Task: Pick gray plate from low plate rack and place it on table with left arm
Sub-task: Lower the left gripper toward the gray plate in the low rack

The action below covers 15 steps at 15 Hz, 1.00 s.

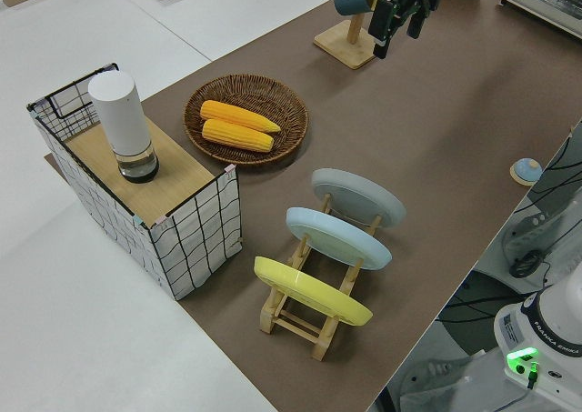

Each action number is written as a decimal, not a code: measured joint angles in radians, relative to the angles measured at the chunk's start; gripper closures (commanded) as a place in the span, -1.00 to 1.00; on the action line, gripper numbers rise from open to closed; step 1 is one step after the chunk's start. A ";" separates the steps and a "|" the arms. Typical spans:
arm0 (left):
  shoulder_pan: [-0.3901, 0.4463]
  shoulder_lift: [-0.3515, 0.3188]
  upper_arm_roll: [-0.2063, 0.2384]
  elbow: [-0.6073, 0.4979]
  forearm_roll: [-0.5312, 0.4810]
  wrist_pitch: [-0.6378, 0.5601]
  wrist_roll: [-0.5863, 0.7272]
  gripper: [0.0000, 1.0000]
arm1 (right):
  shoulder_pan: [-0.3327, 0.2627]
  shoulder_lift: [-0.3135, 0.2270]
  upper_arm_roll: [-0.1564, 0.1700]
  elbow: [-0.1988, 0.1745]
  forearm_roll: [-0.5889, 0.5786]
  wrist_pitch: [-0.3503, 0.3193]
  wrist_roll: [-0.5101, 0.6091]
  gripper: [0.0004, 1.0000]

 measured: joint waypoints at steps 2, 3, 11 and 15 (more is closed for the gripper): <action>0.001 0.000 0.002 0.000 0.000 -0.001 0.000 -1.00 | 0.003 0.000 -0.001 0.000 0.000 0.000 0.000 -0.97; 0.001 0.000 0.005 0.000 -0.001 -0.004 0.000 -1.00 | 0.003 0.000 -0.001 0.000 0.000 0.000 0.000 -0.97; 0.001 -0.005 0.038 0.000 -0.044 -0.039 0.000 -1.00 | 0.003 0.000 -0.001 0.000 0.000 0.000 0.000 -0.97; 0.002 -0.032 0.039 0.000 -0.043 -0.081 0.000 -1.00 | 0.003 0.000 -0.001 0.000 0.000 0.000 0.000 -0.97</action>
